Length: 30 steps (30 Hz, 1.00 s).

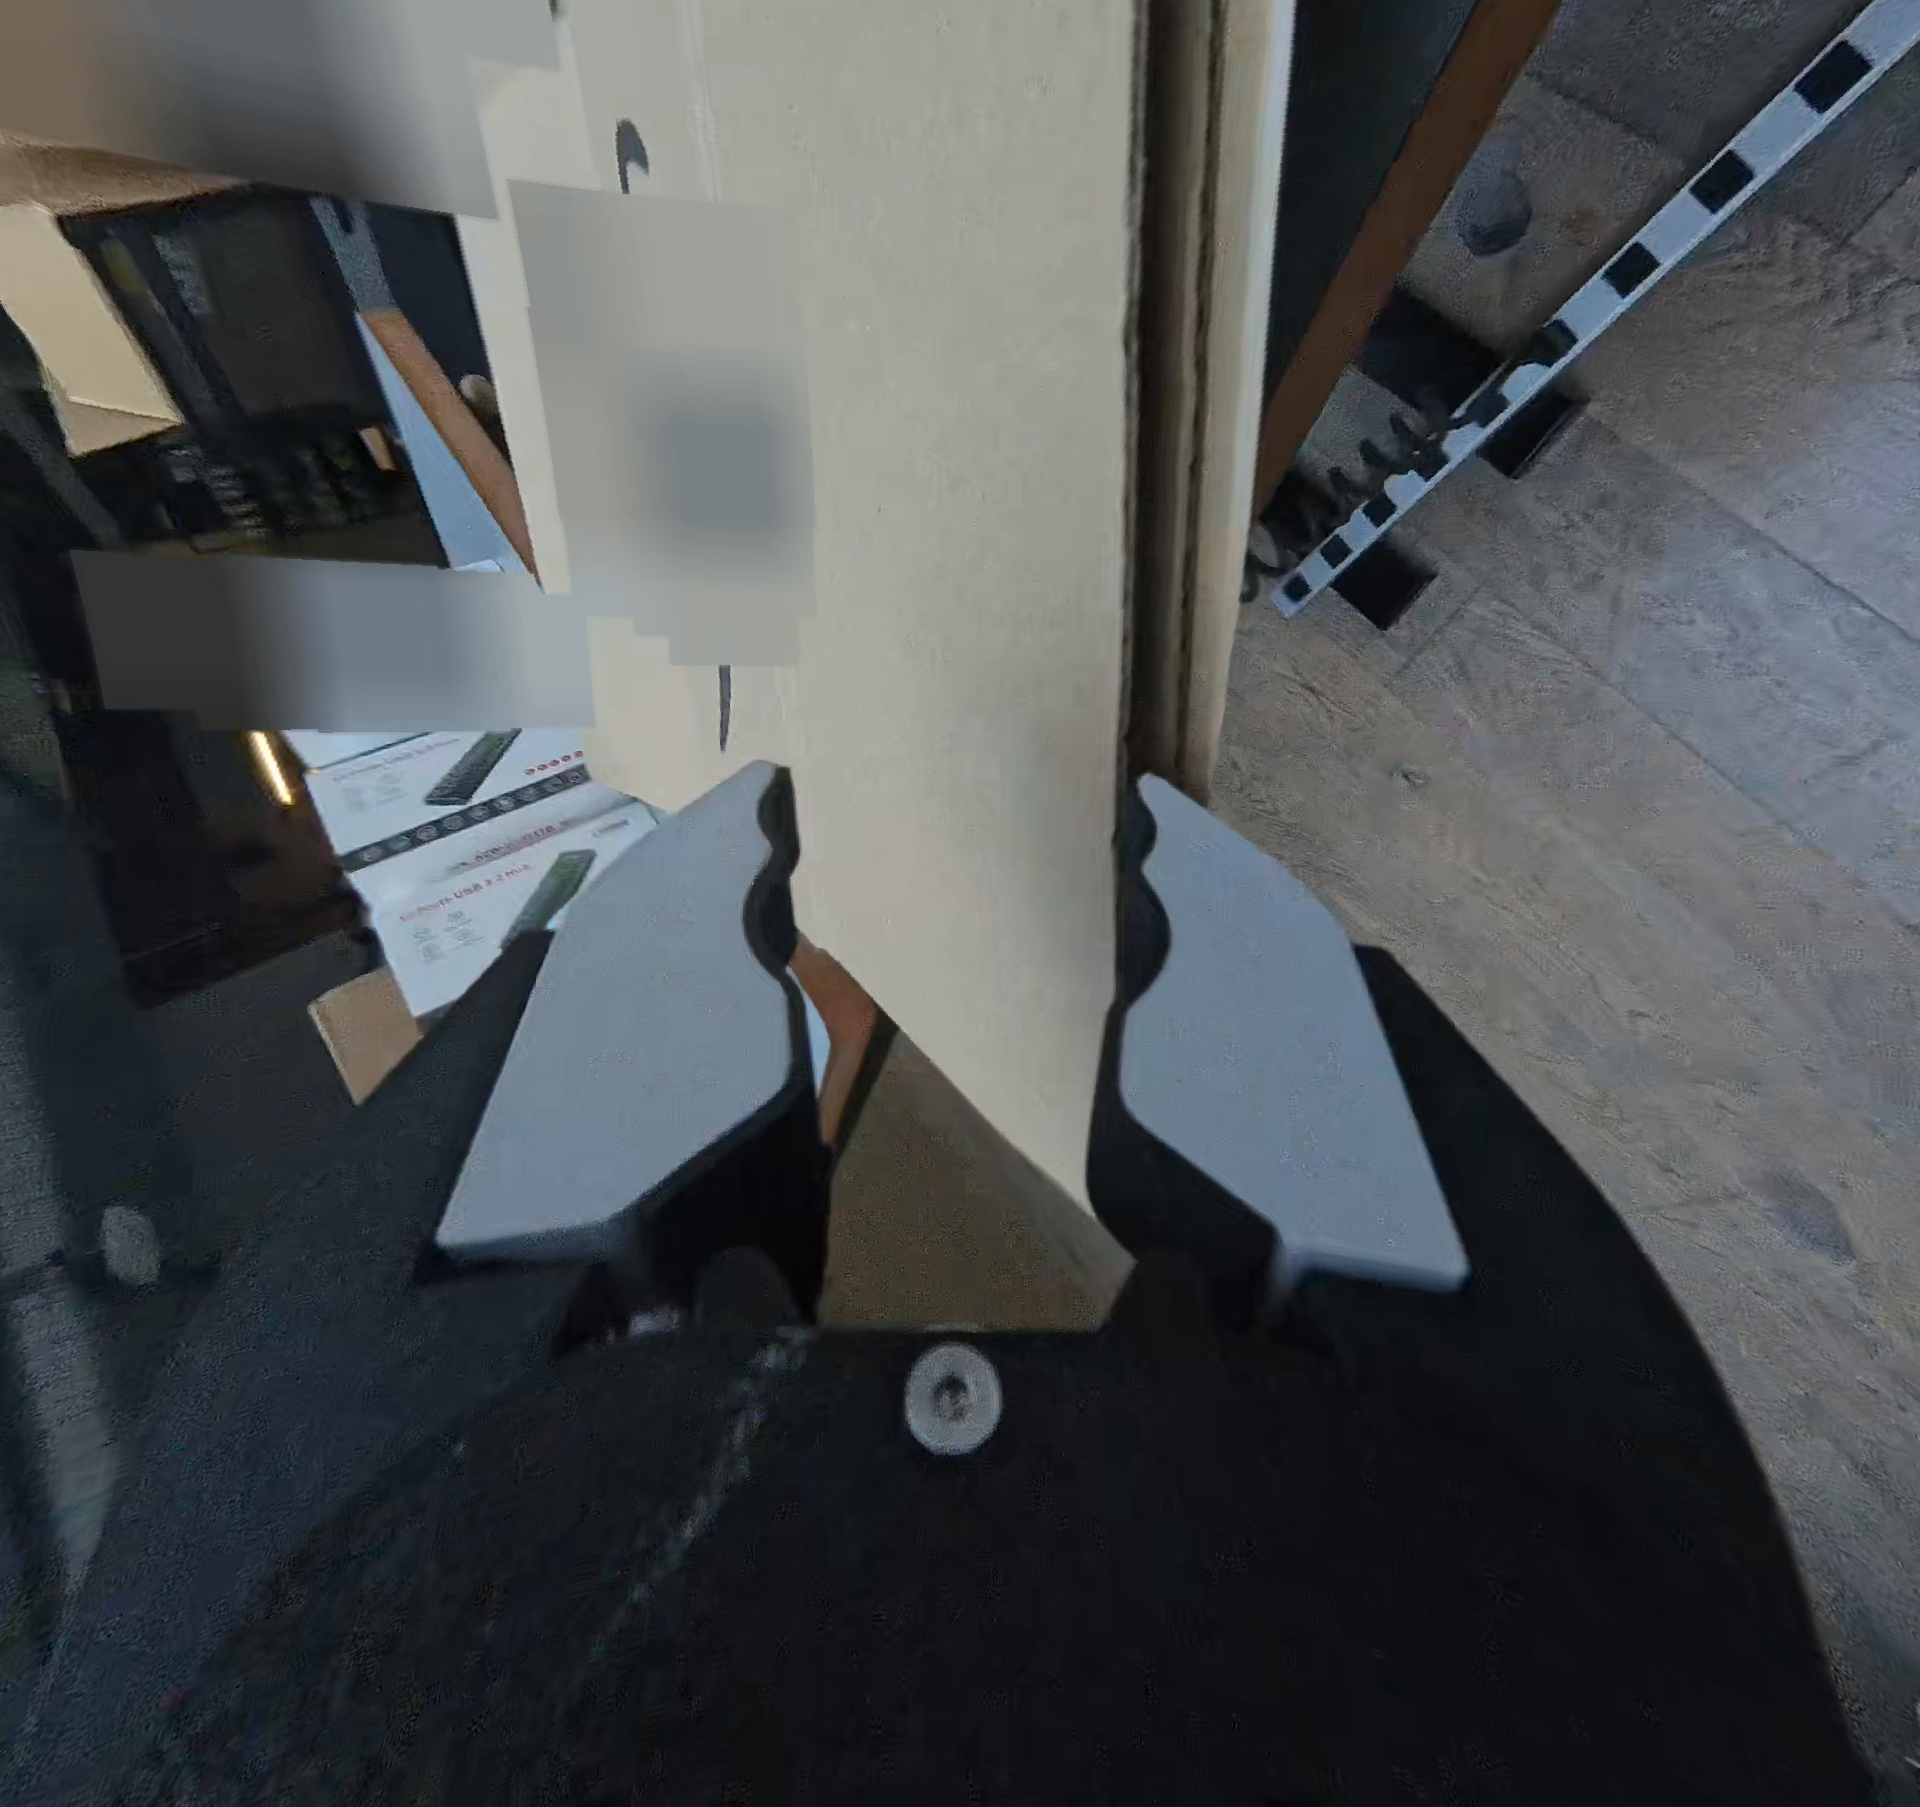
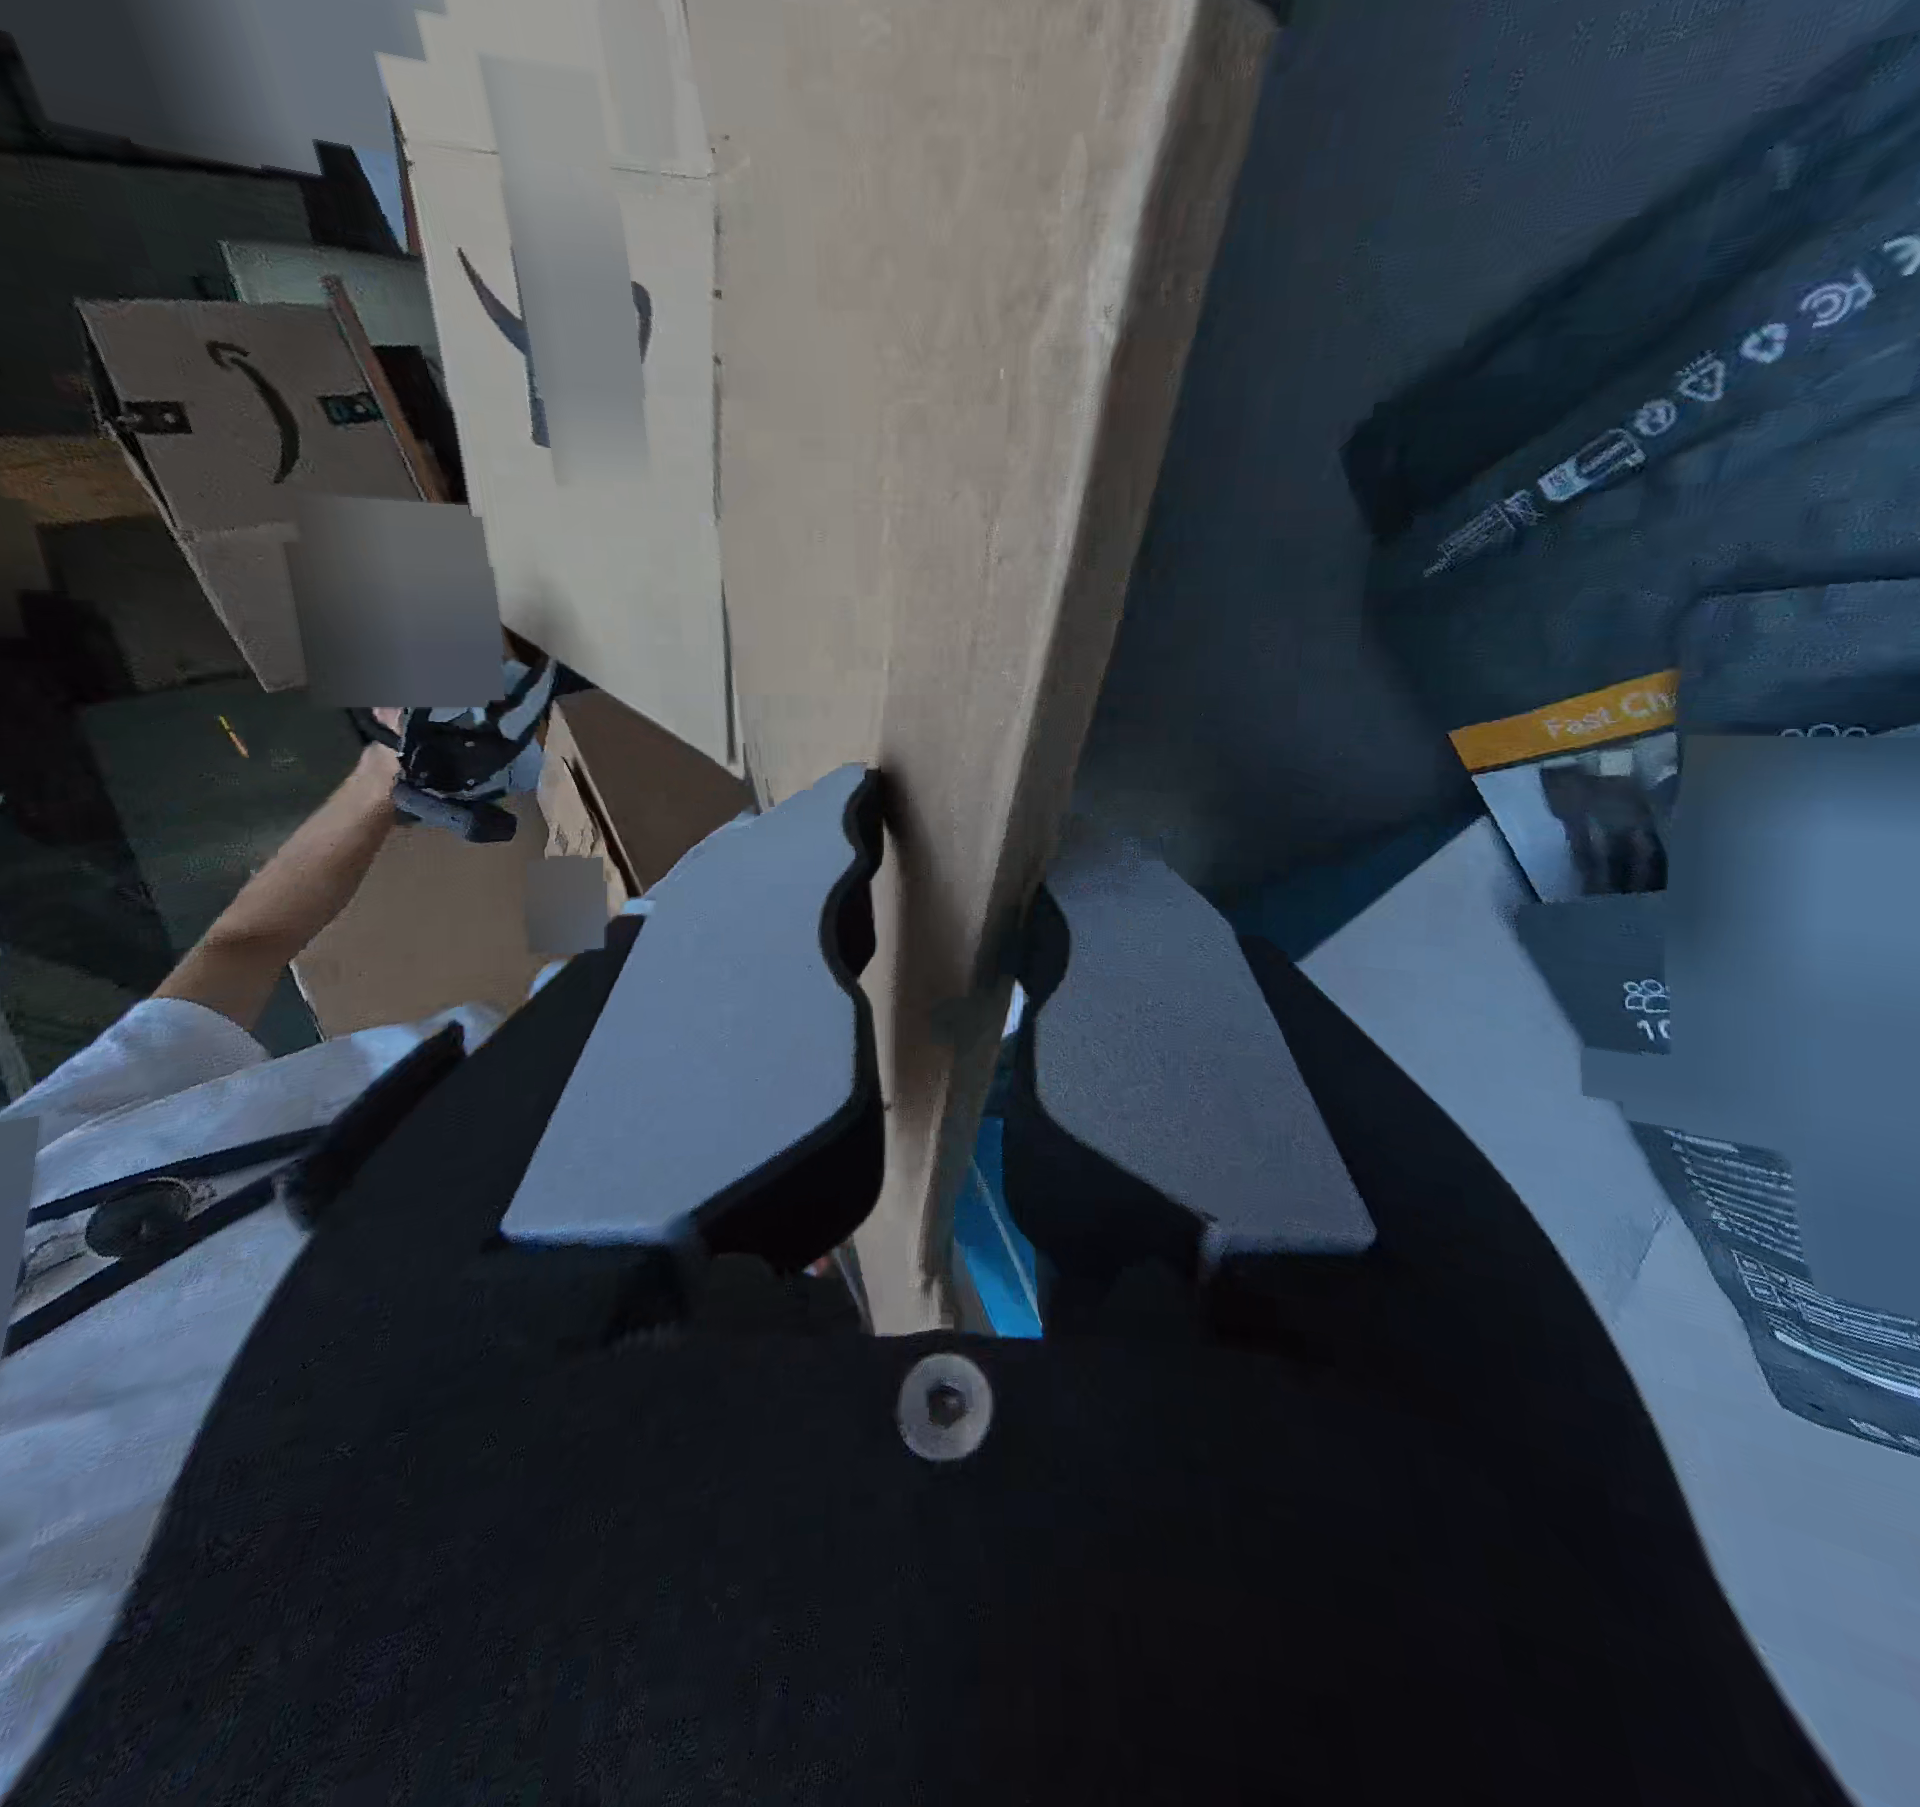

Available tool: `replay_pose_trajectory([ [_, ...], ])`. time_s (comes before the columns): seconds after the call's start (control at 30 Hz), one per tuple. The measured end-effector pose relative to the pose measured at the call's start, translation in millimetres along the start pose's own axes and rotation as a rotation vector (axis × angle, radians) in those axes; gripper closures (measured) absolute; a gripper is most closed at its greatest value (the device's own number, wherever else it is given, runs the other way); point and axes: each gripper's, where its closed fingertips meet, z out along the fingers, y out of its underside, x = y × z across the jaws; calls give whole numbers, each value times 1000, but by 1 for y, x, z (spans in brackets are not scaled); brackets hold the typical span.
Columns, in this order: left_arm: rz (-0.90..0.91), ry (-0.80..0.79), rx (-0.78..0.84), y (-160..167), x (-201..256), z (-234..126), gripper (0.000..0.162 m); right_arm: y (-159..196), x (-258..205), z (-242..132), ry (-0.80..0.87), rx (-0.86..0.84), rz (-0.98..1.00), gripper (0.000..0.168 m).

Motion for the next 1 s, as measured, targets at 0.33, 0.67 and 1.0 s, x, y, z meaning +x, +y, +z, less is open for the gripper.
replay_pose_trajectory([
  [0.33,-85,81,5,51,-39,-29,98,-19,-207,-75,372,-60,-385,159],
  [0.67,-463,265,67,105,-45,22,117,-38,-359,-64,987,-98,-570,162],
  [1.0,81,267,152,60,-41,172,128,-28,-394,21,1163,-208,-575,161],
])
